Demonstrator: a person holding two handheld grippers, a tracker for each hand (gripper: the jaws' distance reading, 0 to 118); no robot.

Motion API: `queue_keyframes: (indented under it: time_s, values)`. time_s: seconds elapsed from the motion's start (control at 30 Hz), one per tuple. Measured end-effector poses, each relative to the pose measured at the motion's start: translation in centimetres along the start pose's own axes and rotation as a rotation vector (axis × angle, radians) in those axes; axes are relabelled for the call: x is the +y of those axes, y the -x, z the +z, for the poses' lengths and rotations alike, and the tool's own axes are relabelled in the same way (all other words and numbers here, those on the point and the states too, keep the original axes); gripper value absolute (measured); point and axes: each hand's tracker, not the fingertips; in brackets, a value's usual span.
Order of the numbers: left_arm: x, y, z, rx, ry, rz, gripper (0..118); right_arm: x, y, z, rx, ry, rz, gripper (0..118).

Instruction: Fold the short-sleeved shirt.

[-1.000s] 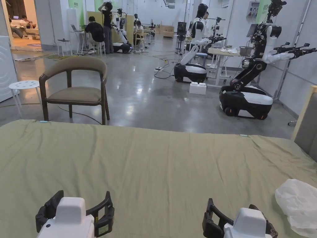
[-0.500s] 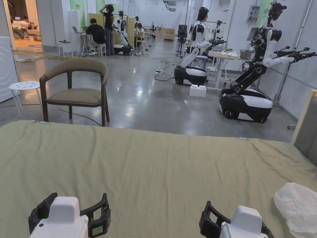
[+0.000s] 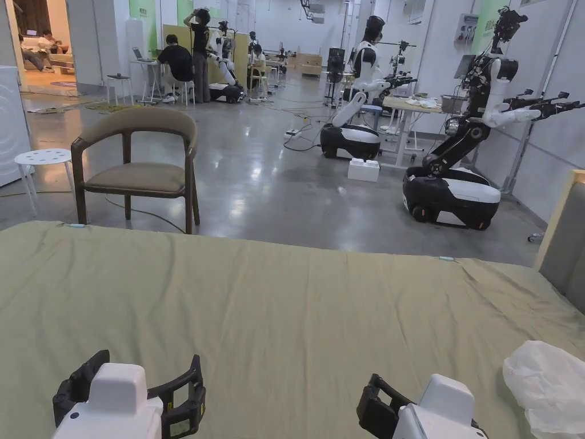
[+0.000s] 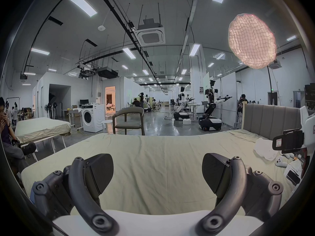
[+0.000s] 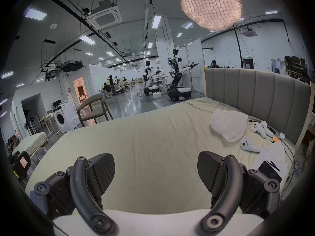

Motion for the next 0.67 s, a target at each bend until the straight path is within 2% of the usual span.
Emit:
queue_keyframes:
  time_s: [0.2, 0.67]
  values:
    - [0.18, 0.37, -0.13, -0.011, -0.012, 0.036, 107, -0.1, 0.12, -0.43, -0.018, 0.014, 0.011, 101]
    - [-0.27, 0.47, -0.4, 0.004, -0.002, 0.012, 107, -0.17, 0.45, -1.09, -0.027, 0.033, 0.049, 101]
